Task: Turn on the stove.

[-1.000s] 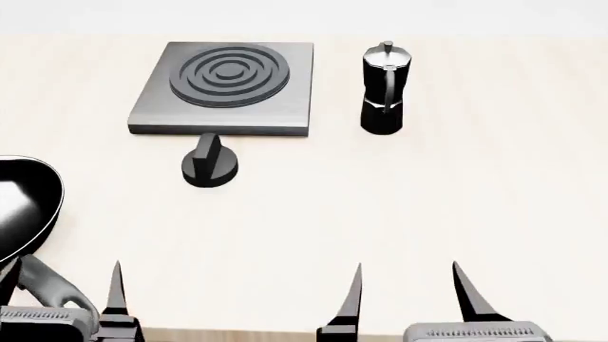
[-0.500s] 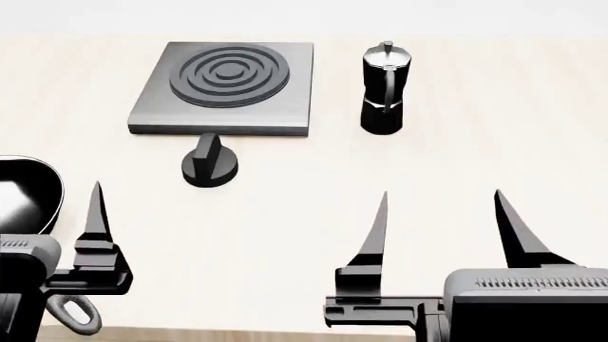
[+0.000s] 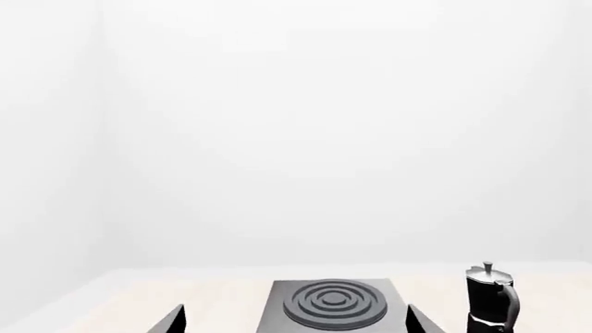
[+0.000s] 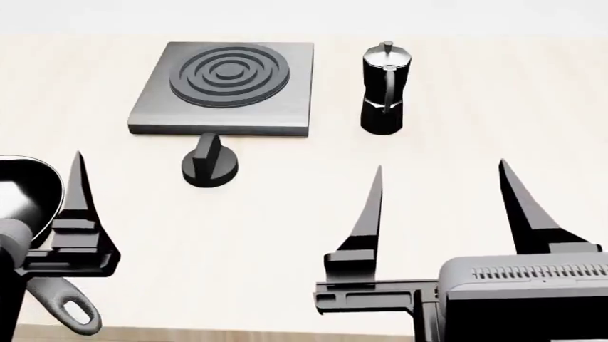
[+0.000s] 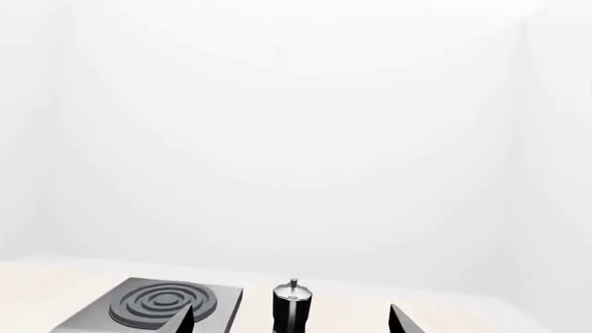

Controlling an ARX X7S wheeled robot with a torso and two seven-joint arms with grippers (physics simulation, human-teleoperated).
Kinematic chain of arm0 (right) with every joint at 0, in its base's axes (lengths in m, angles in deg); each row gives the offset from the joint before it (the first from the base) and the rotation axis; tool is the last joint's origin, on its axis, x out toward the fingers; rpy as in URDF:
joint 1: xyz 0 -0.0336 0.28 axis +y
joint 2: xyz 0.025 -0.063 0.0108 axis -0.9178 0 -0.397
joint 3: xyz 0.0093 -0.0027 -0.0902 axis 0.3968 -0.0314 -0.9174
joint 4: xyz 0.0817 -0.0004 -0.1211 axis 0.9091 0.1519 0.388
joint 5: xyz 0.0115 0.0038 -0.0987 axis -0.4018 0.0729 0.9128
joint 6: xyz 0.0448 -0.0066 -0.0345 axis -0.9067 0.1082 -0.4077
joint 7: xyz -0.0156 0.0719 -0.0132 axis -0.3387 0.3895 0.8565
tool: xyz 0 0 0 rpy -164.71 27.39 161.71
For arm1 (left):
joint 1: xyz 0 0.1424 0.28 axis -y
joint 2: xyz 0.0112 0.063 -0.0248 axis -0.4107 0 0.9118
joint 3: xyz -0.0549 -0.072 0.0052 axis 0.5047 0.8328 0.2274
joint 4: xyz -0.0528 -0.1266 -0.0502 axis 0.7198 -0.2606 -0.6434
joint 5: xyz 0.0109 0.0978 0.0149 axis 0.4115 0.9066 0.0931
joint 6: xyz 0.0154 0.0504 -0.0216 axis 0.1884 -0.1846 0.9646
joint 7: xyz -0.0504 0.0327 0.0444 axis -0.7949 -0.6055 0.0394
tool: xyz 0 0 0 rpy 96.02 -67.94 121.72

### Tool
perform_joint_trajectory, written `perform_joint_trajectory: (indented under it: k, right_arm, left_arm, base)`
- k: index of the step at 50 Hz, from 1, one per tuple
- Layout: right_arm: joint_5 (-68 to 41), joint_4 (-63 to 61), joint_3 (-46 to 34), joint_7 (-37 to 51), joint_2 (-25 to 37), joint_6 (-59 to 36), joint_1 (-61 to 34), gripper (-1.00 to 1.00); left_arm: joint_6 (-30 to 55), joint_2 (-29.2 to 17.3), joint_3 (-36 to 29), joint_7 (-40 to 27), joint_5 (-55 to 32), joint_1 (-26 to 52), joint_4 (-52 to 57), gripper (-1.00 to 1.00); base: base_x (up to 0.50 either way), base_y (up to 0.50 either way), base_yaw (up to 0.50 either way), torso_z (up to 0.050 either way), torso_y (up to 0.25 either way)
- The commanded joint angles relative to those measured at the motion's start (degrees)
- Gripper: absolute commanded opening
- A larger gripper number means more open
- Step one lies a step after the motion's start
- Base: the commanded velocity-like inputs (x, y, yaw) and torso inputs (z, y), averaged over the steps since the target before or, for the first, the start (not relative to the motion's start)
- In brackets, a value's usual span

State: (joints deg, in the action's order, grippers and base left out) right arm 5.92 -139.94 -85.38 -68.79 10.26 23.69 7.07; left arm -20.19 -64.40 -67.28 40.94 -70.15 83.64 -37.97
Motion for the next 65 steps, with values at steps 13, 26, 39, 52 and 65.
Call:
perform_joint_trajectory:
  k: [13,26,39,52,65]
  right_arm:
    - [-0.06,-0.10,-0.88,1.25,0.72,-0.31,-0.51,1.00]
    - [-0.27,-0.24,-1.21,1.68,1.10,-0.43,-0.64,1.00]
    - [-0.58,-0.06,-1.73,1.99,1.47,-0.45,-0.72,1.00]
    - [-1.07,-0.31,-1.69,2.36,1.76,-0.69,-0.83,1.00]
    - [-1.30,-0.16,-2.05,2.69,2.15,-0.43,-0.85,1.00]
  left_arm:
    - [-0.37,-0.90,-0.12,-1.12,-1.08,0.05,0.26,1.00]
    - [-0.71,-1.41,-0.25,-1.92,-1.23,0.08,-0.22,1.00]
    - [-0.66,-1.76,-0.30,-2.56,-1.73,0.20,-0.14,1.00]
    - [-0.63,-2.11,-0.46,-3.08,-2.22,0.30,-0.05,1.00]
    - [-0.70,-2.50,-0.68,-3.54,-2.67,0.36,-0.04,1.00]
  base:
    - [0.00,0.12,0.00,0.000,0.000]
    - [0.00,0.12,0.00,0.000,0.000]
    - [0.00,0.13,0.00,0.000,0.000]
    - [0.00,0.12,0.00,0.000,0.000]
    - [0.00,0.13,0.00,0.000,0.000]
